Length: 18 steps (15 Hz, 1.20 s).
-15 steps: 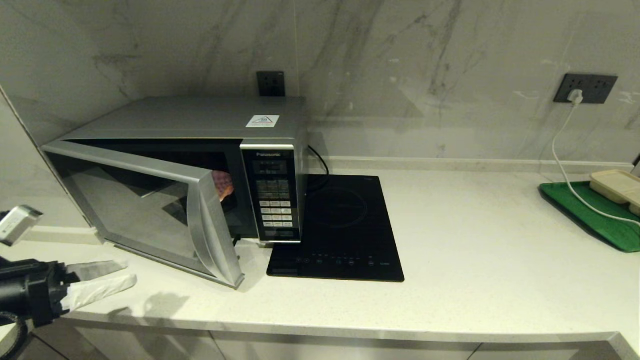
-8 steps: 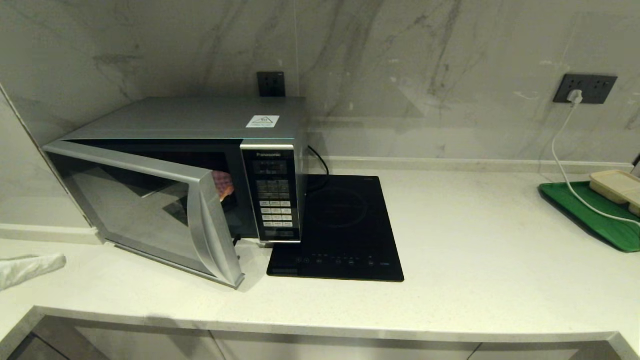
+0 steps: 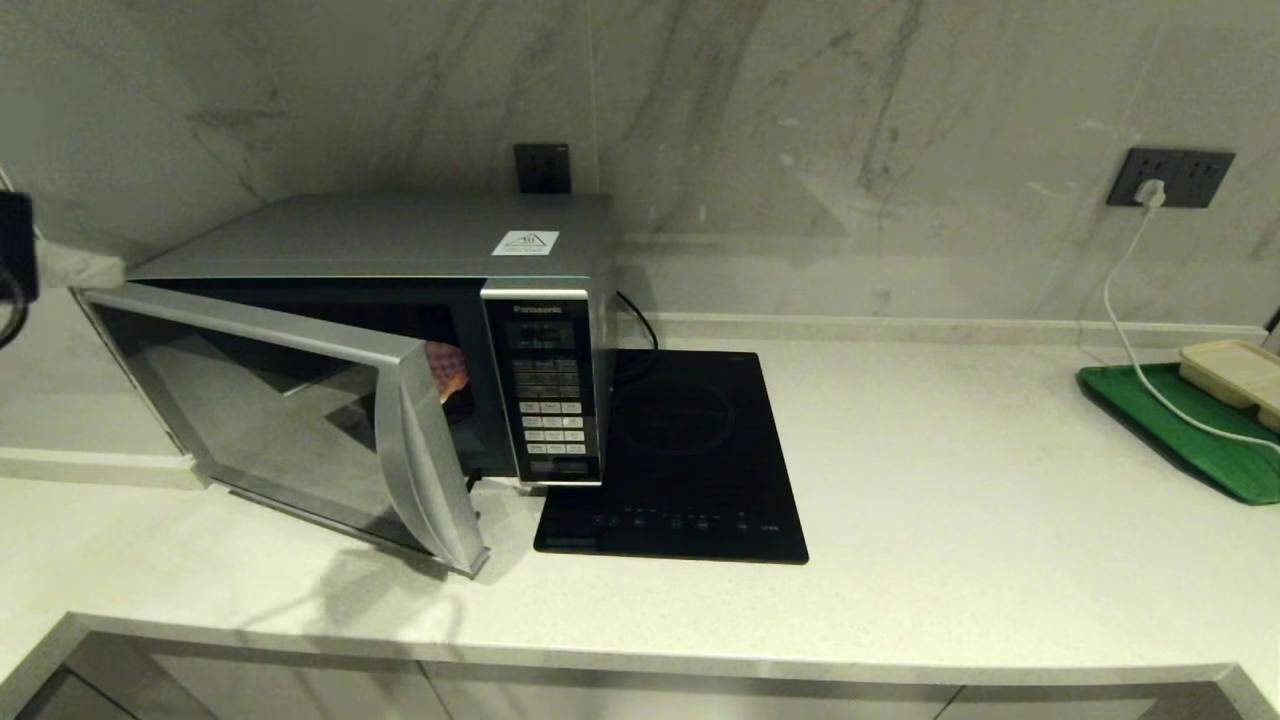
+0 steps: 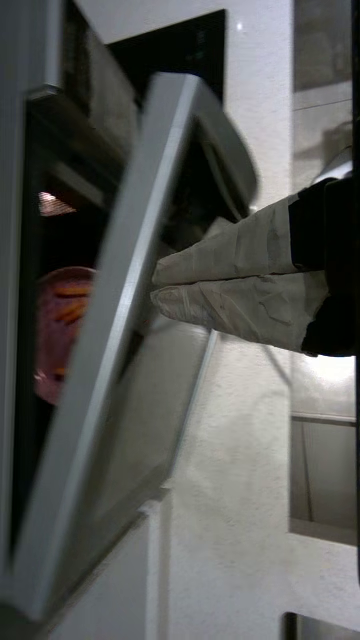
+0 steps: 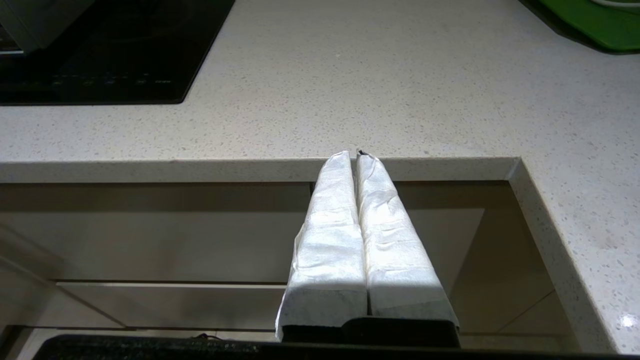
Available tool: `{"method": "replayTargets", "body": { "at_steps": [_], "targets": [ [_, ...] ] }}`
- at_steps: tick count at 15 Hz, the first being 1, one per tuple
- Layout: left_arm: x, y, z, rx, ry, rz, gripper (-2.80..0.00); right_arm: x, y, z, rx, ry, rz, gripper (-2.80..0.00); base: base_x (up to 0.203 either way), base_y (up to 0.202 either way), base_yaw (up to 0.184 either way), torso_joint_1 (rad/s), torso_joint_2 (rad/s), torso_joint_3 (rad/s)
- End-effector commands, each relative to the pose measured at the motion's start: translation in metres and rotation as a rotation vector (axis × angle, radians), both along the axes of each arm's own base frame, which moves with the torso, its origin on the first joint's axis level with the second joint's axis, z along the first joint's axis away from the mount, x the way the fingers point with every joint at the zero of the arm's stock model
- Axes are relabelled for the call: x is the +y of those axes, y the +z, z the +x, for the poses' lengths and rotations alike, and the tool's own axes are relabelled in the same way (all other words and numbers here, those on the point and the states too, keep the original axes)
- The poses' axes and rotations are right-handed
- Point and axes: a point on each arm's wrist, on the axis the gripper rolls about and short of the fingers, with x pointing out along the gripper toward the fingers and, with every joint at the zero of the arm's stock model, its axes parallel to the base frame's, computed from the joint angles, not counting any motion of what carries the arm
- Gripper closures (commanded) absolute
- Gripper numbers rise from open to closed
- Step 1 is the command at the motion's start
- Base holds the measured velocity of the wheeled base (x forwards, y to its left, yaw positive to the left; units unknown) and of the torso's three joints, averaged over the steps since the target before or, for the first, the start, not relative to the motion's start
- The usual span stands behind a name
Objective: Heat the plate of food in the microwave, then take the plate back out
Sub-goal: Open the microwave oven
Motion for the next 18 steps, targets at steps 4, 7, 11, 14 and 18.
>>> {"method": "replayTargets", "body": {
  "at_steps": [4, 7, 11, 14, 18],
  "targets": [
    [-0.043, 0.003, 0.073, 0.011, -0.020, 0.050, 0.00, 0.000, 0.000, 0.000, 0.000, 0.000, 0.000, 0.00, 0.000, 0.000, 0.000, 0.000, 0.00, 0.000],
    [-0.066, -0.004, 0.088, 0.033, 0.002, 0.107, 0.00, 0.000, 0.000, 0.000, 0.000, 0.001, 0.000, 0.00, 0.000, 0.000, 0.000, 0.000, 0.00, 0.000],
    [-0.082, -0.015, 0.090, 0.123, -0.030, 0.138, 0.00, 0.000, 0.000, 0.000, 0.002, 0.001, 0.000, 0.00, 0.000, 0.000, 0.000, 0.000, 0.00, 0.000],
    [-0.090, -0.030, 0.105, 0.188, -0.042, 0.139, 0.00, 0.000, 0.000, 0.000, 0.002, 0.001, 0.000, 0.00, 0.000, 0.000, 0.000, 0.000, 0.00, 0.000],
    [-0.095, -0.044, 0.118, 0.233, -0.044, 0.142, 0.00, 0.000, 0.000, 0.000, 0.002, 0.000, 0.000, 0.00, 0.000, 0.000, 0.000, 0.000, 0.00, 0.000]
  ]
}}
